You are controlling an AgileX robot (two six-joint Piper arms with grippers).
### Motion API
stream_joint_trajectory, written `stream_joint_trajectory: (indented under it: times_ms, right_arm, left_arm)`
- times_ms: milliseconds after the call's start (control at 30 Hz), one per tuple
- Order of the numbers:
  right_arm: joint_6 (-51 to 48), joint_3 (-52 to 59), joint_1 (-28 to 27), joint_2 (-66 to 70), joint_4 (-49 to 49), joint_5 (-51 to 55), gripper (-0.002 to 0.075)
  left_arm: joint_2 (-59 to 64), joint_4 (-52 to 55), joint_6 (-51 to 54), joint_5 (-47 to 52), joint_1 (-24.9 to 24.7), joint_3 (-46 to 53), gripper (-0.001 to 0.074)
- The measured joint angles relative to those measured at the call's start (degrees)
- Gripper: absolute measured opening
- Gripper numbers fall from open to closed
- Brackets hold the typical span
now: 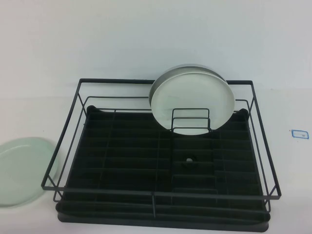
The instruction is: Place plate on rack
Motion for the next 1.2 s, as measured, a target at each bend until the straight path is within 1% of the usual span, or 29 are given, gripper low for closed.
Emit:
stream_joint_trajectory:
  times_ms: [33,167,267,333,400,700,800,900,1033,1200]
  right_arm:
    - [0.00,0.00,0.00,0.00,0.00,0.00,0.0018]
    - [0.00,0.00,0.00,0.00,0.00,0.00,0.0018]
    - [0.00,0.00,0.00,0.00,0.00,0.00,0.0018]
    - [0.00,0.00,0.00,0.00,0.00,0.00,0.0018]
    - [0.00,0.00,0.00,0.00,0.00,0.00,0.0018]
    - [0.00,0.00,0.00,0.00,-0.48,0.00,0.0018]
    - [0.00,0.00,0.00,0.00,-0.48,-1.34,0.0018]
    - [0.00,0.00,0.00,0.00,-0.48,-5.19,0.0018]
    - [-0.21,0.00,0.00,0.00,-0.48,-11.60,0.0018]
    - [-0.35,0.00,0.00,0.00,-0.48,-15.60,0.0018]
  left_arm:
    - [0.00,0.00,0.00,0.00,0.00,0.00,0.0001]
    - [0.00,0.12,-0.12,-6.49,0.00,0.00,0.0001]
    - [0.00,2.71,2.07,-9.24,0.00,0.00,0.0001]
    - [0.00,2.43,2.10,-11.16,0.00,0.00,0.0001]
    - [0.00,0.53,-0.18,-11.78,0.00,0.00,0.0001]
    - [0.00,0.05,0.00,-12.07,-1.00,0.00,0.0001]
    - [0.00,0.05,-2.46,-11.97,-0.98,0.00,0.0001]
    - [0.00,0.05,-5.27,-12.22,-0.98,0.00,0.0001]
    - [0.00,0.05,-16.26,-11.41,-0.98,0.00,0.0001]
    - [0.00,0.05,-17.86,-12.07,-1.11,0.00,0.0001]
